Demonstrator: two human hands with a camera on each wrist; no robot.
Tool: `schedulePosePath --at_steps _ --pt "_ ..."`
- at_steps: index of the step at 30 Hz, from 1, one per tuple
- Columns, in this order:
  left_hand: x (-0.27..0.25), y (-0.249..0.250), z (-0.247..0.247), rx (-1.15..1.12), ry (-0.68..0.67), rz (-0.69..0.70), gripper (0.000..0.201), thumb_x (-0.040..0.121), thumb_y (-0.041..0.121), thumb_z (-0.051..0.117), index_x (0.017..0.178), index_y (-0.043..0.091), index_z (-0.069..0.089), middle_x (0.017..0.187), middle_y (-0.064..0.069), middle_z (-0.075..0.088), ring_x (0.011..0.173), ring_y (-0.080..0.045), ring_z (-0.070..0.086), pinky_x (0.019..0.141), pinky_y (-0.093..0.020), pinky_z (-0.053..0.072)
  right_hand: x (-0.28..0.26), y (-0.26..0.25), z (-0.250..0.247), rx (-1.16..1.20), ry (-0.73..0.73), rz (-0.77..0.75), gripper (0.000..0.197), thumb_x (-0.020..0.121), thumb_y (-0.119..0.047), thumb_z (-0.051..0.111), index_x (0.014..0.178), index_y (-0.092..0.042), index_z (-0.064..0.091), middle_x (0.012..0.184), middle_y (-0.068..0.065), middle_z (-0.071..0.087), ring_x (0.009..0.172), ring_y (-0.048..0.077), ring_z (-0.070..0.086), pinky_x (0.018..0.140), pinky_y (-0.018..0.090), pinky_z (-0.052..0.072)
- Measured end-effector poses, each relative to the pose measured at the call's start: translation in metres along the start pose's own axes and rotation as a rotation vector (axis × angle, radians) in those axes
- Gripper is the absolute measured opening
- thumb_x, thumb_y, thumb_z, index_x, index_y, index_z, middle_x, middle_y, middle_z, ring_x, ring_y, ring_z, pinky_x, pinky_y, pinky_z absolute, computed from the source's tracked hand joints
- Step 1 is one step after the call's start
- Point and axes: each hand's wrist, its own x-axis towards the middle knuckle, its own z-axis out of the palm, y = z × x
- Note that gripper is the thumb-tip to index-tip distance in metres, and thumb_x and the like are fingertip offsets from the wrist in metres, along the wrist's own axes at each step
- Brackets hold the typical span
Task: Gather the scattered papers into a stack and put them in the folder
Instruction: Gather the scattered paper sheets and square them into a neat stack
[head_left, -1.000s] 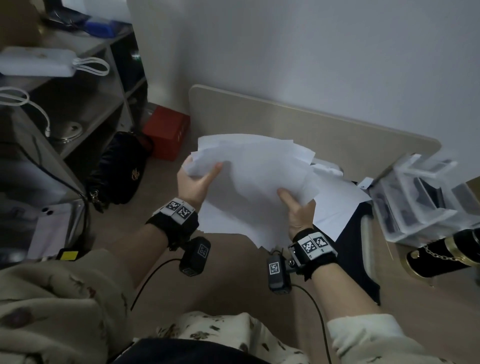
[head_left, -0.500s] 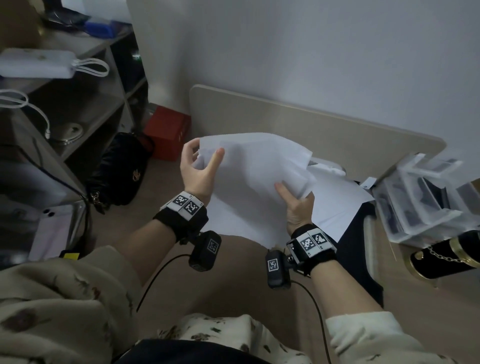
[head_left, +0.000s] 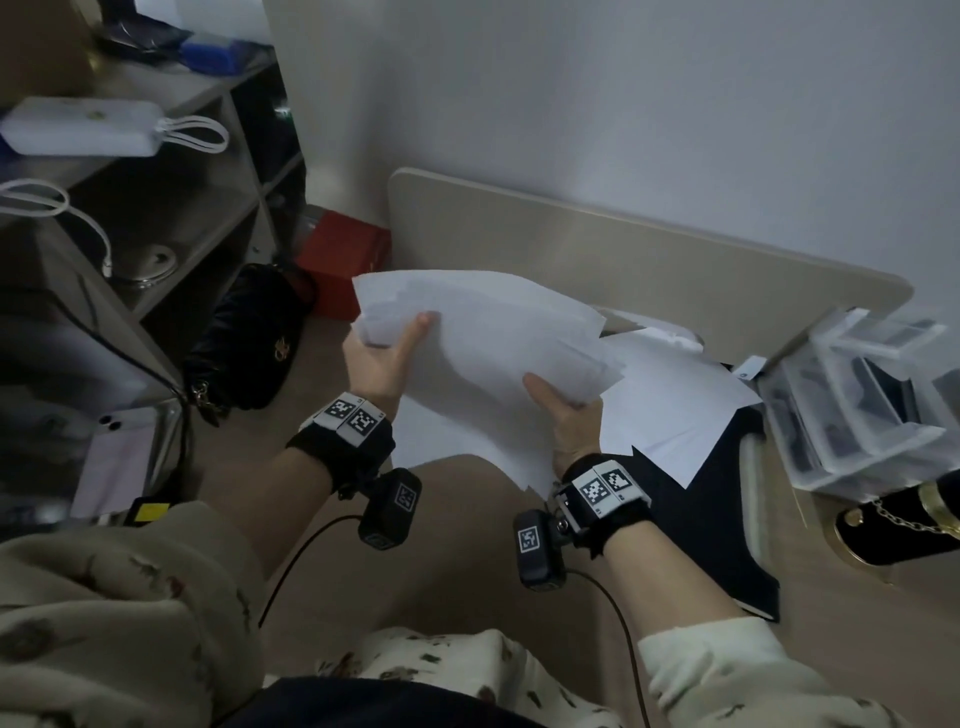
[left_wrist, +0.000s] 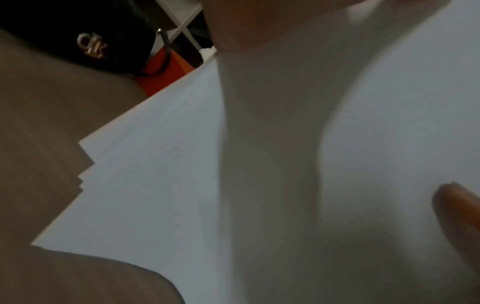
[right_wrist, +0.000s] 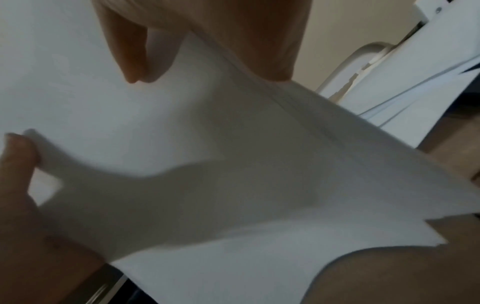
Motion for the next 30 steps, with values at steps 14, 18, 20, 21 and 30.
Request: schedulePosePath --at_steps 14,18,20,21,30 --pt "0.001 0.042 0.010 -0.002 0.130 0.152 0.017 0.077 0.046 0.070 0.077 0.033 0.059 0.088 0.015 0.060 0.082 -0.006 0.056 0.082 -0.026 0.048 -0.002 -0.044 0.041 0.076 0.188 -0.276 0.043 0.066 -0.042 0.076 0.095 -0.016 0.056 0.097 -0.001 0.053 0.091 0.008 0.051 0.083 0.013 0.042" --pt "0.003 0.042 0.014 -0.010 0.152 0.109 0.016 0.075 0.045 0.073 0.070 0.035 0.061 0.073 0.005 0.057 0.064 -0.012 0.052 0.067 -0.027 0.047 0.002 -0.049 0.048 0.107 0.301 -0.246 0.033 0.082 -0.038 0.070 0.093 -0.007 0.063 0.093 -0.007 0.059 0.086 -0.012 0.052 0.078 -0.001 0.037" --pt "0.003 0.041 0.014 -0.005 0.157 0.127 0.013 0.077 0.041 0.070 0.068 0.036 0.062 0.074 0.008 0.059 0.073 -0.014 0.057 0.075 -0.027 0.047 0.004 -0.052 0.051 0.122 0.337 -0.249 0.033 0.083 -0.039 0.069 0.090 -0.006 0.066 0.095 -0.005 0.064 0.090 -0.008 0.055 0.075 0.001 0.038" --pt "0.002 0.042 0.014 -0.002 0.160 0.144 0.012 0.080 0.034 0.069 0.070 0.034 0.062 0.077 0.012 0.060 0.081 -0.011 0.058 0.080 -0.024 0.047 0.004 -0.053 0.053 0.124 0.348 -0.239 0.031 0.084 -0.039 0.069 0.087 -0.008 0.067 0.094 -0.006 0.065 0.091 -0.005 0.057 0.073 0.002 0.039" --pt "-0.003 0.042 0.013 0.044 0.151 0.193 0.021 0.079 0.022 0.070 0.095 0.028 0.057 0.076 0.011 0.060 0.073 0.000 0.061 0.086 -0.034 0.053 0.003 -0.061 0.059 0.131 0.408 -0.171 0.027 0.081 -0.040 0.072 0.076 -0.016 0.059 0.081 -0.013 0.060 0.067 -0.020 0.053 0.057 -0.003 0.036"
